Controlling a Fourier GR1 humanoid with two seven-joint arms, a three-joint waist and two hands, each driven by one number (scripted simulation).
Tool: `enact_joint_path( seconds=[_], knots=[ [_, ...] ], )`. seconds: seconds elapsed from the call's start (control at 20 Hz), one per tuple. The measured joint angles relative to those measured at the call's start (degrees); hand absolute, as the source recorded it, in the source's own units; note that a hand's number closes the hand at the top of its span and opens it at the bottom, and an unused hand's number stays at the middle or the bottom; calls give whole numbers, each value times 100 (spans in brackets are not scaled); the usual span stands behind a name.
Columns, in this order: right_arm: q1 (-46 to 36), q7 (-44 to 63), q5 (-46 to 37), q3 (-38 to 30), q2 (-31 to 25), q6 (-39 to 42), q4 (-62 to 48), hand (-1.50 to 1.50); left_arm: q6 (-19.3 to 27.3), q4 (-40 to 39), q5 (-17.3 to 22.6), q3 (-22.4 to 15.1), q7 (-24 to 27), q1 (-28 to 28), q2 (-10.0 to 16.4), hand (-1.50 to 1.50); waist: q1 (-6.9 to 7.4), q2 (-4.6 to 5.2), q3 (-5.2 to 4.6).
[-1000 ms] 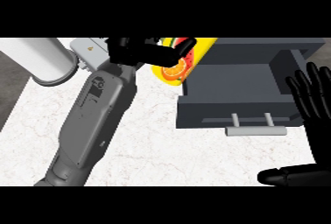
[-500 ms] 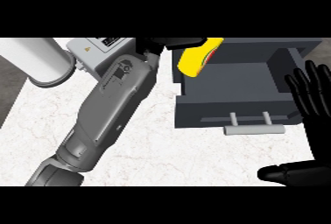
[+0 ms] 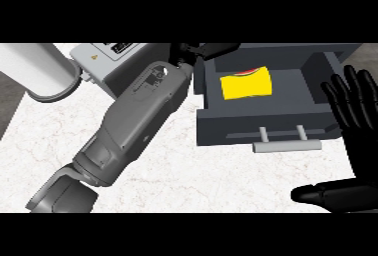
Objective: Pick up the cup, place it into the drawer and close the drawer
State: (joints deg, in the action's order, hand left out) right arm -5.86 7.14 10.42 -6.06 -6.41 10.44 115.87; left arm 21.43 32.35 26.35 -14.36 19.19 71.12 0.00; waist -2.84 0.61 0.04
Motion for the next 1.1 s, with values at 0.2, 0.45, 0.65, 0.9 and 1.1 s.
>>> enact_joint_path(
  seconds=[0.2,0.45,0.65,0.9,1.1],
  knots=[
    [-1,-26,3,46,15,30,4,-150,101,-395,245,-404,92,165,-1,150,-76,14,1],
    [-167,22,-45,166,91,-30,-55,-150,195,-720,509,-902,178,286,0,150,-181,44,2],
    [-179,-53,3,196,95,53,-157,-150,401,-860,619,-1359,79,354,0,150,-274,62,6],
    [-281,-37,39,194,84,63,-172,-150,549,-1063,657,-1767,-62,492,0,-150,-338,81,7],
    [-317,40,123,212,111,49,-72,-150,585,-1014,857,-1893,82,376,0,-150,-379,92,5]
  ],
)
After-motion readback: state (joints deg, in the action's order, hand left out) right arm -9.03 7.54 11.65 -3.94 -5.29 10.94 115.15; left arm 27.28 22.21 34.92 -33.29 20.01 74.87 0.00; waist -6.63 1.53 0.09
